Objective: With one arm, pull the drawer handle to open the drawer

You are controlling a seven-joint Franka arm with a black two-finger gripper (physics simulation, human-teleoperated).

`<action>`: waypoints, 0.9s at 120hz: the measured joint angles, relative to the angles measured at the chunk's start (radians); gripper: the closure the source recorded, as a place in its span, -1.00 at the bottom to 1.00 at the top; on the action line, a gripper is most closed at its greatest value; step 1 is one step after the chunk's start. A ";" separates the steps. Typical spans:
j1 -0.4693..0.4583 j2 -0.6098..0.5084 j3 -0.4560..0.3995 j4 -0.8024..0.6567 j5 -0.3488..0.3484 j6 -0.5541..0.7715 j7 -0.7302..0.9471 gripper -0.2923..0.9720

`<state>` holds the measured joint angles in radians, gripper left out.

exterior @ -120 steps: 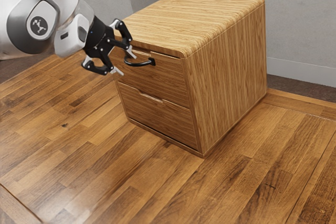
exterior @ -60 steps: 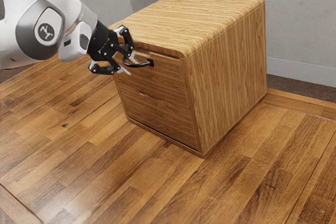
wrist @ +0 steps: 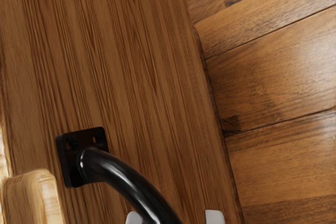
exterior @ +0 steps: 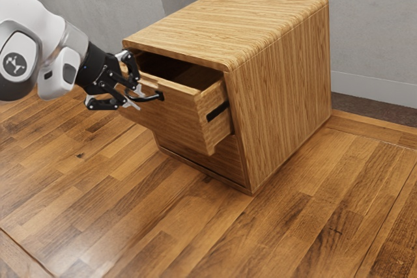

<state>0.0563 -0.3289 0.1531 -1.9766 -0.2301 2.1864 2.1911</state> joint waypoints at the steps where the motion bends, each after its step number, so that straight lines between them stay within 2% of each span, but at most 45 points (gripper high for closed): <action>1: 0.001 -0.005 0.000 -0.005 -0.001 0.001 0.000 0.59; 20: -0.001 -0.063 0.012 -0.065 -0.017 0.011 0.008 0.59; 55: -0.005 -0.174 0.028 -0.154 0.005 0.003 0.004 0.61; 90: -0.013 -0.245 0.055 -0.209 -0.004 0.004 -0.009 0.55; 108: -0.012 -0.278 0.073 -0.236 0.011 -0.003 -0.023 0.60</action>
<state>0.0443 -0.6070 0.2266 -2.2125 -0.2186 2.1833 2.1683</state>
